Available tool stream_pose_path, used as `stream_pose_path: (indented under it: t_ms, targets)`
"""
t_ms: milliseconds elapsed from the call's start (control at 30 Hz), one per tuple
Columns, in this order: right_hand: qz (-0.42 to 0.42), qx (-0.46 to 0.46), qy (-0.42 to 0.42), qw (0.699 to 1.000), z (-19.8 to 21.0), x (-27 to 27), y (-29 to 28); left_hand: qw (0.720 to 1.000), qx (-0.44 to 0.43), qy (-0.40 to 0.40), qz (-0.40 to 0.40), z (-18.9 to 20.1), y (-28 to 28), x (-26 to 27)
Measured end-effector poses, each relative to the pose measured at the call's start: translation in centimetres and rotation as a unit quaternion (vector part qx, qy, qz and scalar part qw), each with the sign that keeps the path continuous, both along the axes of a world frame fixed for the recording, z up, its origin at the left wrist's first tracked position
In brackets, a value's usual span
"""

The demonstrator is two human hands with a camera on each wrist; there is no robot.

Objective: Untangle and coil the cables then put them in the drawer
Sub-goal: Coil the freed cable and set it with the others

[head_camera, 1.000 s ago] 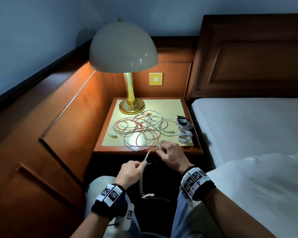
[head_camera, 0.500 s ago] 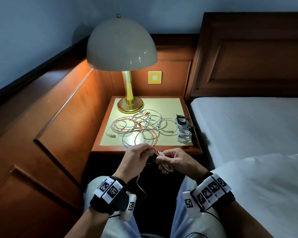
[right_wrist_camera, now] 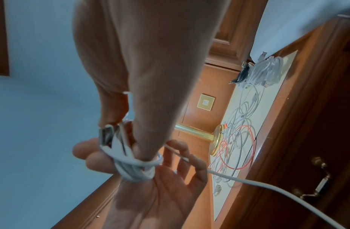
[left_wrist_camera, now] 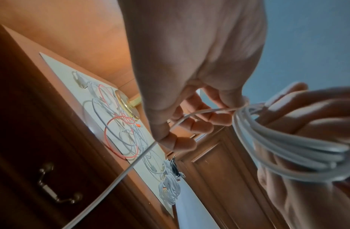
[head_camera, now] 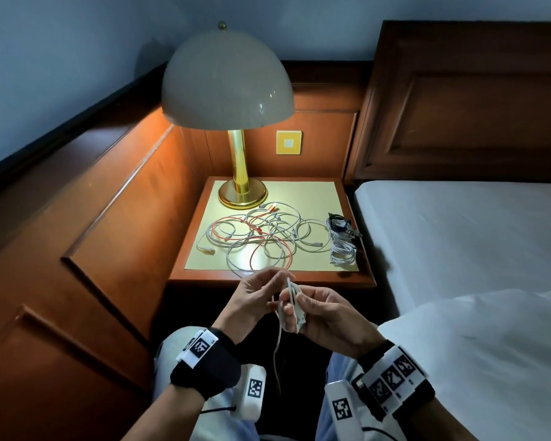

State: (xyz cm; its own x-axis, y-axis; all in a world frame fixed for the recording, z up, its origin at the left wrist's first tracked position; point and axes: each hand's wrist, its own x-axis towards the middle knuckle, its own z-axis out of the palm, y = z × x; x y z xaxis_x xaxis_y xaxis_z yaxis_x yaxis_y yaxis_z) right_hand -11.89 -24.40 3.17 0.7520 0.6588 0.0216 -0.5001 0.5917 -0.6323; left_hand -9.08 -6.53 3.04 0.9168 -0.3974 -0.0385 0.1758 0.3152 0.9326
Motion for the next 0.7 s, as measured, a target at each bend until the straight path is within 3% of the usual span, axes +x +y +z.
stream_pose_path:
  t_ms: [200, 367, 500, 600, 667, 700]
  targets:
    - [-0.073, 0.007, -0.012, 0.997, 0.6, 0.9, 0.9, 0.997, 0.022, 0.072, -0.017, -0.8, -0.6, -1.2]
    - [-0.217, -0.094, -0.051, 0.970, 2.5, 2.4, 0.7, 0.991, 0.127, 0.034, -0.008, -1.1, -1.3, -1.8]
    - [-0.330, -0.286, -0.201, 0.877, 2.8, 3.6, 0.6, 0.967, 0.249, -0.050, 0.031, -1.4, -1.5, -1.7]
    - [-0.365, -0.437, -0.316, 0.759, 1.6, 4.6, 0.1, 0.951, 0.288, -0.103, 0.045, -1.7, -1.6, -1.4]
    - [-0.350, -0.502, -0.384, 0.691, 0.5, 5.0, -0.5, 0.923, 0.331, -0.185, 0.070, -1.7, -1.4, -0.9]
    - [-0.336, -0.522, -0.402, 0.674, 0.1, 4.9, -0.7, 0.899, 0.354, -0.243, 0.085, -1.5, -1.2, -0.6]
